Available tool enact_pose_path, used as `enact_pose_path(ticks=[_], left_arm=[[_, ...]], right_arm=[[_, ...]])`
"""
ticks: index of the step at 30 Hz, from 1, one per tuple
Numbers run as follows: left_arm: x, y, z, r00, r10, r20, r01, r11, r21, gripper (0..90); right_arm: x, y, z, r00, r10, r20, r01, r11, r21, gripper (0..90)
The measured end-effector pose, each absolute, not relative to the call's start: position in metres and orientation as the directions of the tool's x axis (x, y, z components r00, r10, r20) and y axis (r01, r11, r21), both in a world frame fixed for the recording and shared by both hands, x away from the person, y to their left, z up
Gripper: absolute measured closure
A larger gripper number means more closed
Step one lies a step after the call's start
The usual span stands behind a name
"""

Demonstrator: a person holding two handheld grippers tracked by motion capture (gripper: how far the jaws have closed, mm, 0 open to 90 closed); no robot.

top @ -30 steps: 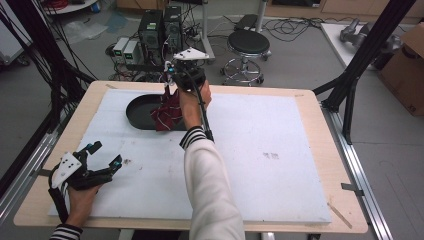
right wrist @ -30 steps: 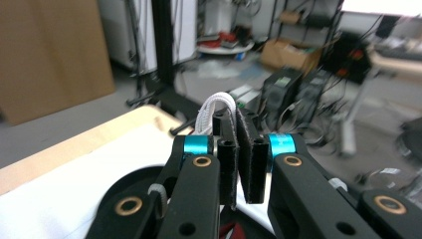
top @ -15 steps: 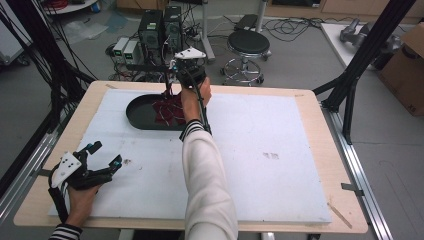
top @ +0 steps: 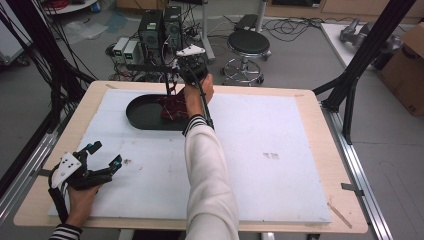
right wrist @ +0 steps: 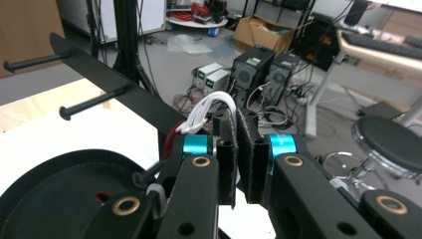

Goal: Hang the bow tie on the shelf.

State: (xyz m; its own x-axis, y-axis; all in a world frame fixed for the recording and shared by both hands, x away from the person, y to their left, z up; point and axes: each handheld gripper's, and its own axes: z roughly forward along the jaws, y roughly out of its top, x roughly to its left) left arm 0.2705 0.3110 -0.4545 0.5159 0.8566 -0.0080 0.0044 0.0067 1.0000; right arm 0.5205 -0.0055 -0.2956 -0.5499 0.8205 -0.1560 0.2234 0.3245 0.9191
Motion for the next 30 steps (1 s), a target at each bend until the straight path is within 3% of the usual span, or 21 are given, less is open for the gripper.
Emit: enact_pose_path(ticks=[4,6,9,10,14,18,30], left_arm=[[0.271,0.311,-0.455,0.516,0.857,-0.012,0.006,0.010,1.000,10.7],[0.271,0.311,-0.455,0.515,0.857,-0.011,0.006,0.009,1.000,10.7],[0.271,0.311,-0.454,0.515,0.857,-0.010,0.007,0.007,1.000,10.8],[0.271,0.311,-0.455,0.515,0.857,-0.010,0.007,0.007,1.000,10.8],[0.271,0.311,-0.454,0.516,0.857,-0.013,0.012,0.008,1.000,10.8],[0.271,0.311,-0.454,0.516,0.857,-0.011,0.013,0.005,1.000,10.8],[0.271,0.310,-0.454,0.507,0.862,-0.008,0.006,0.005,1.000,10.8]], right_arm=[[0.521,-0.007,-0.297,-0.569,0.811,-0.135,0.238,0.319,0.917,74.2],[0.521,-0.006,-0.296,-0.557,0.814,-0.165,0.227,0.340,0.913,59.1],[0.522,-0.008,-0.299,-0.545,0.820,-0.177,0.244,0.357,0.902,48.5],[0.522,-0.009,-0.299,-0.531,0.825,-0.195,0.253,0.374,0.892,41.1],[0.521,-0.015,-0.297,-0.498,0.840,-0.212,0.256,0.377,0.890,30.6],[0.517,-0.022,-0.293,-0.496,0.842,-0.214,0.245,0.372,0.896,22.7],[0.518,-0.031,-0.293,-0.516,0.831,-0.207,0.239,0.372,0.897,19.5]])
